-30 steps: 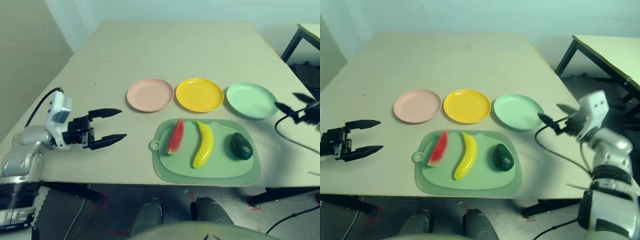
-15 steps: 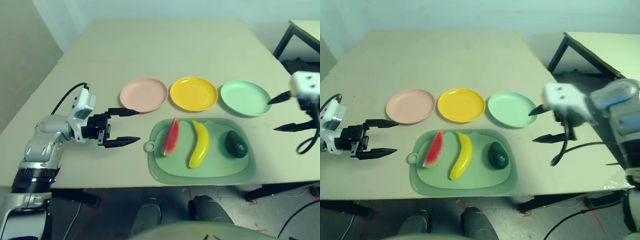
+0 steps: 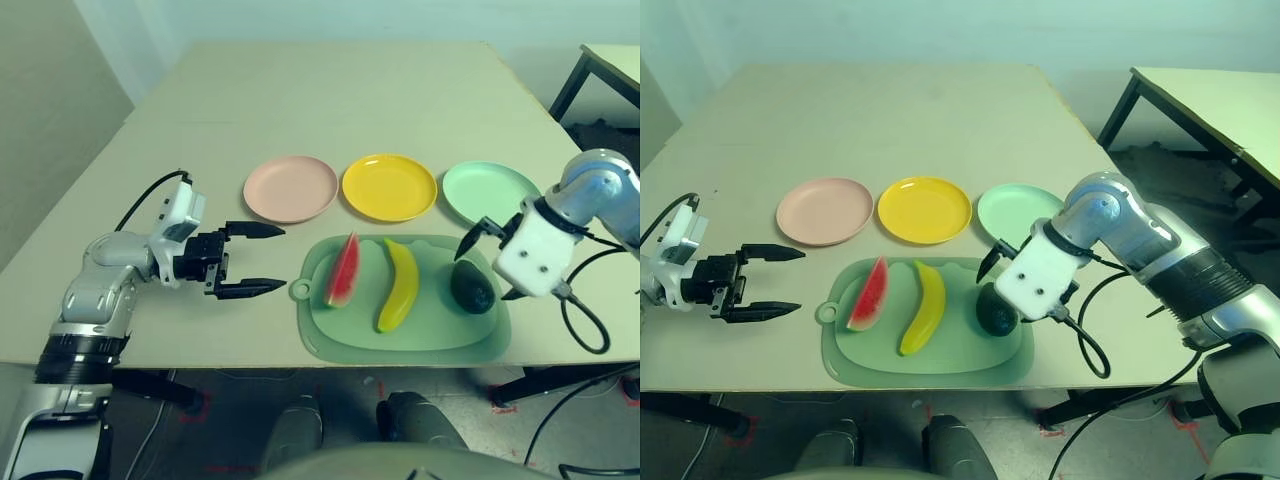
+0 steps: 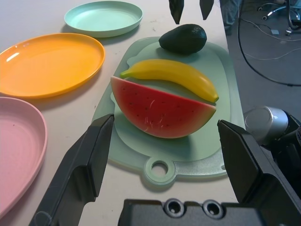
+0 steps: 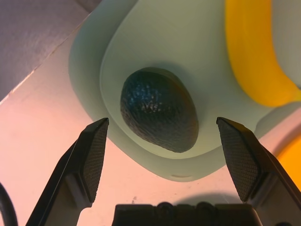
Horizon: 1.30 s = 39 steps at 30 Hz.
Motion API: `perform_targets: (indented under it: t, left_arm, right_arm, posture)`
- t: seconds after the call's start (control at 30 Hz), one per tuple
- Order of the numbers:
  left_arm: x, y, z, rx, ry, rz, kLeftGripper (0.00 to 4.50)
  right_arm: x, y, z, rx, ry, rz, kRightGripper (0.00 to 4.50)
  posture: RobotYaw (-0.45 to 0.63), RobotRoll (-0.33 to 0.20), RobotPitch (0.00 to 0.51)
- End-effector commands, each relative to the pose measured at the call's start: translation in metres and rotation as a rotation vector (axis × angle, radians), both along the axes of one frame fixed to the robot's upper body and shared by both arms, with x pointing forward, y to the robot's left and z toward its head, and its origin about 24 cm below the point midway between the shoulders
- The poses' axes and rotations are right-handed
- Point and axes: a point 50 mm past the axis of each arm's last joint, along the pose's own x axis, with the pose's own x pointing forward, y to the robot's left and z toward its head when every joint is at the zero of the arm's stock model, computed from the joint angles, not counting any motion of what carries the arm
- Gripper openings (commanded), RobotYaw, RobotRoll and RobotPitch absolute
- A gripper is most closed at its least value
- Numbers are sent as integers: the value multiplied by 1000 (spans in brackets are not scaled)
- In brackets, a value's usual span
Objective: Place the fruits into color-matched plates.
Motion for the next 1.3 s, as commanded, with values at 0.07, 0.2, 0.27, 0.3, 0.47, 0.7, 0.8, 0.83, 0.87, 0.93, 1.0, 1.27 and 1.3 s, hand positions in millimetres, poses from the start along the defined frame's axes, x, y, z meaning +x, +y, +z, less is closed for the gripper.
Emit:
perform_targets:
  t: [0.07, 0.2, 0.27, 0.3, 0.47, 0.7, 0.8, 0.83, 0.87, 0.93, 1.0, 1.27, 1.3]
  left_arm:
    - [1, -2, 2, 3, -19, 19, 4468]
    - [2, -5, 8, -5, -38, 25, 4468]
    - [2, -6, 10, -3, -42, 23, 4468]
    - [2, -6, 11, -1, -44, 23, 4468]
    - [0, -7, 13, 7, -51, 17, 4468]
    - [-1, -10, 9, -4, -39, 16, 4500]
    - [0, -10, 4, 32, -38, 7, 4500]
    - [0, -9, 3, 37, -39, 10, 4500]
    - [1, -9, 1, 34, -40, 16, 4500]
    - [4, -8, 1, 10, -43, 41, 4500]
    - [6, -7, 1, -11, -40, 69, 4500]
    - [21, -11, 3, 1, 60, 249, 4500]
    - [22, -13, 5, -7, 70, 262, 4500]
  right_arm:
    - [1, 6, -16, -45, 21, 73, 4500]
    - [6, 15, -28, -40, 28, 99, 4500]
    - [9, 18, -33, -44, 28, 101, 4500]
    - [10, 18, -35, -45, 29, 101, 4500]
    - [8, 18, -47, -50, 72, 82, 4500]
    - [3, 11, -46, -59, 104, 32, 3033]
    - [3, 9, -42, -49, 104, 8, 3033]
    - [5, 11, -38, -33, 98, -6, 3033]
    - [8, 12, -33, -15, 92, -24, 3033]
    - [23, 17, -15, 36, 39, -86, 3033]
    - [39, 18, -1, 70, -12, -146, 3033]
    - [89, -9, 3, -20, -224, -434, 3033]
    - [92, -12, 0, -26, -243, -461, 3033]
  posture:
    - [-28, 0, 62]
    - [-22, 0, 65]
    - [-18, 0, 66]
    - [-18, 0, 66]
    - [-18, 0, 68]
    - [-28, 0, 64]
    - [-32, 0, 63]
    - [-34, 0, 61]
    - [-36, 0, 60]
    - [-41, 0, 58]
    - [-51, 0, 54]
    - [-39, 0, 54]
    - [-39, 0, 54]
